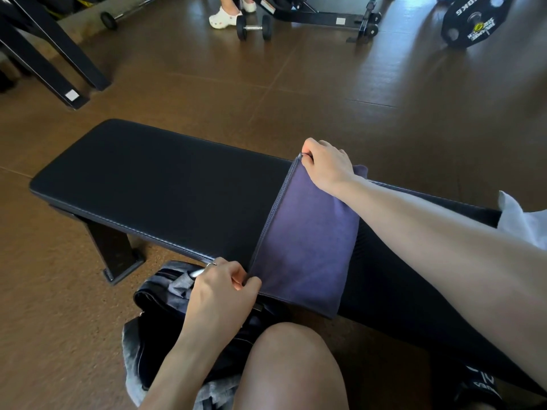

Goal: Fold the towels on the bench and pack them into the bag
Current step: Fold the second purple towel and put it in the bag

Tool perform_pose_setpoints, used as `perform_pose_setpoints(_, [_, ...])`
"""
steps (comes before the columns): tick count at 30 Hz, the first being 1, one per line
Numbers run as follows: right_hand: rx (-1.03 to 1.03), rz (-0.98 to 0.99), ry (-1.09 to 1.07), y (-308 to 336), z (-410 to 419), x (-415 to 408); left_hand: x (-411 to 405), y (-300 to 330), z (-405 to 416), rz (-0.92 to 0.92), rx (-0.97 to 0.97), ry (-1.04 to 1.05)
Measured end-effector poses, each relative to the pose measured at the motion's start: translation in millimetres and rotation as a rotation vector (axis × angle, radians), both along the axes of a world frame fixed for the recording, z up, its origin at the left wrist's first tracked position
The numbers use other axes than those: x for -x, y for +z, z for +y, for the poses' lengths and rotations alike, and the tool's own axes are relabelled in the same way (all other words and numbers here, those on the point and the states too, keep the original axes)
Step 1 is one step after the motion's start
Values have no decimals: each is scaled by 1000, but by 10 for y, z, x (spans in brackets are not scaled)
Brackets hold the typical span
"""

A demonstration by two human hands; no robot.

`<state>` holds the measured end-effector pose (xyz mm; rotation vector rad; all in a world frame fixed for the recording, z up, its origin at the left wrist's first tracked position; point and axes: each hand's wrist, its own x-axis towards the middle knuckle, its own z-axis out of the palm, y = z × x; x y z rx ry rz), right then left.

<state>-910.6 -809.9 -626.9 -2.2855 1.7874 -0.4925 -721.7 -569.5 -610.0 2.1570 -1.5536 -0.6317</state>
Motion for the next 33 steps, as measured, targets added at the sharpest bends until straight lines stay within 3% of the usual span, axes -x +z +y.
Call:
perform_pose_setpoints(13, [85, 84, 7, 46, 95, -36, -47, 28, 8, 62, 32, 53])
perform_pose_setpoints(18, [49, 110, 24, 85, 109, -48, -89, -8, 48, 208, 3, 103])
perform_pose_setpoints(23, [207, 153, 46, 92, 108, -91, -105, 20, 98, 244, 66, 53])
perform_pose_setpoints(26, [120, 53, 27, 123, 126, -125, -111, 45, 111, 243, 93, 39])
perform_pose_setpoints(33, [52, 121, 0, 131, 104, -128, -157, -27, 92, 294, 48, 82])
